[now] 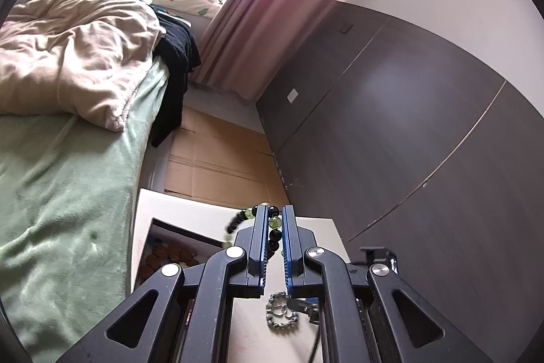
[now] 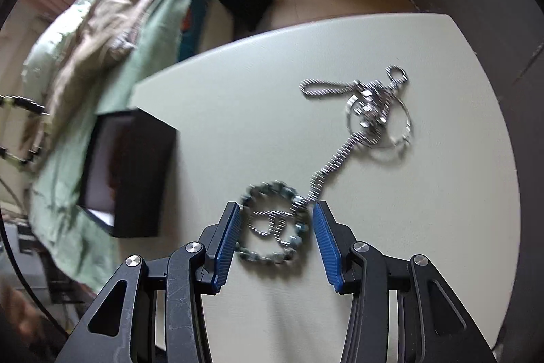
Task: Organize jewelry
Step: 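Carry both bracelets over the black box and open both tools to drop them, then grasp the silver chain keychain with the left tool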
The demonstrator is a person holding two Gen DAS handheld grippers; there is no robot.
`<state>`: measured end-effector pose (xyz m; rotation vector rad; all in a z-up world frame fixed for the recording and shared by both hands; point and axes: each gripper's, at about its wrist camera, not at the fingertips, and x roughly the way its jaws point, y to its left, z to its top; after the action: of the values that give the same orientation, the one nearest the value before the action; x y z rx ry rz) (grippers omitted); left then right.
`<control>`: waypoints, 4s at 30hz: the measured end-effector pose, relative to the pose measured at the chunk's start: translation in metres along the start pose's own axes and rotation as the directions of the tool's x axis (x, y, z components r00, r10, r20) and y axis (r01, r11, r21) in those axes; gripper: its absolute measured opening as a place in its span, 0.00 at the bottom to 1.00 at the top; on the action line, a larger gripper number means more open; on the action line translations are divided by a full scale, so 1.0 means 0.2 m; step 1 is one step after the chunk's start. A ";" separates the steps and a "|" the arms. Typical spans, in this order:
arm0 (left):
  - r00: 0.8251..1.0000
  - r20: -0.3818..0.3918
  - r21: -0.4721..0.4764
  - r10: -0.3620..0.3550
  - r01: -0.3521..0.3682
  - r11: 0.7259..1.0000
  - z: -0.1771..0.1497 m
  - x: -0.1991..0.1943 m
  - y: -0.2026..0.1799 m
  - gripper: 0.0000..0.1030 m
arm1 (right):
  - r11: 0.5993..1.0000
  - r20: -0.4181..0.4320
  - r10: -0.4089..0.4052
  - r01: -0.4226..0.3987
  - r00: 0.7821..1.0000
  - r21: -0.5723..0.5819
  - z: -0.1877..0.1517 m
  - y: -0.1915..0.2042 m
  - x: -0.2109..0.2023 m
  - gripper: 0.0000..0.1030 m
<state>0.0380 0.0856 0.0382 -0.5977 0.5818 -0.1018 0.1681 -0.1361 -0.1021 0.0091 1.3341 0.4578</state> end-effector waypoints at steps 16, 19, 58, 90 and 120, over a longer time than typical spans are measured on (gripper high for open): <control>1.000 0.005 -0.027 0.002 -0.001 1.000 0.00 -0.03 0.05 0.07 | 0.991 -0.021 -0.066 0.063 0.998 -0.119 -0.12 0.03 0.01 0.10; 1.000 0.003 -0.027 0.004 -0.004 1.000 0.00 -0.03 0.05 0.07 | 0.996 0.030 0.037 -0.034 0.999 -0.088 -0.10 0.00 -0.11 0.10; 0.986 -0.083 -0.248 0.146 -0.162 0.955 0.06 0.05 0.40 0.85 | 0.865 0.255 0.500 -0.488 0.828 -0.112 0.10 0.46 -0.38 0.10; 0.976 -0.158 0.046 0.148 -0.142 0.989 -0.12 0.32 -0.01 0.85 | 0.959 0.260 0.161 -0.213 0.952 0.185 0.04 -0.27 -0.39 0.82; 0.857 -0.455 0.299 0.241 -0.107 0.948 -0.42 1.21 -0.57 0.31 | 0.919 0.326 0.048 -0.170 0.944 0.356 0.11 -0.93 -0.56 0.92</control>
<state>0.2031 -0.1125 -0.0717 -0.2485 1.0951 -0.1569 0.2289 -0.3368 -0.0419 0.4661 1.0937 0.2706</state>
